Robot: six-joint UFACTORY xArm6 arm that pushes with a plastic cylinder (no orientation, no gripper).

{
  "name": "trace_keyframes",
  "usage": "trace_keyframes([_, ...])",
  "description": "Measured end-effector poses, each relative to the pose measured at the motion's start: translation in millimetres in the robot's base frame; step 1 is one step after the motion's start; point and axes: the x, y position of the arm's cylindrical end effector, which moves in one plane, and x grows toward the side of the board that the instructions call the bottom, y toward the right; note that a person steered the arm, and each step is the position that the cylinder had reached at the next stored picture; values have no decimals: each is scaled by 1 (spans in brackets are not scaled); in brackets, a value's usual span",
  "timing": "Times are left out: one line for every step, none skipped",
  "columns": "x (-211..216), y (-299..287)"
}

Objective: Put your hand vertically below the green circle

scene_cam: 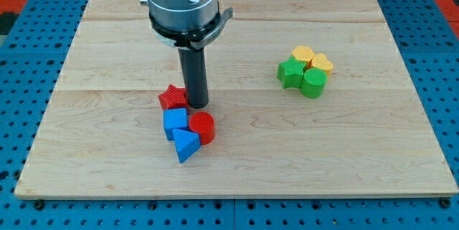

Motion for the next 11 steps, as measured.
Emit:
trace_keyframes([0, 25])
trace_keyframes([0, 40])
trace_keyframes([0, 48])
trace_keyframes([0, 52])
trace_keyframes([0, 55])
trace_keyframes([3, 63])
trace_keyframes([15, 102])
trace_keyframes([15, 156])
trace_keyframes([14, 193])
trace_keyframes([-8, 221])
trace_keyframes([-36, 222])
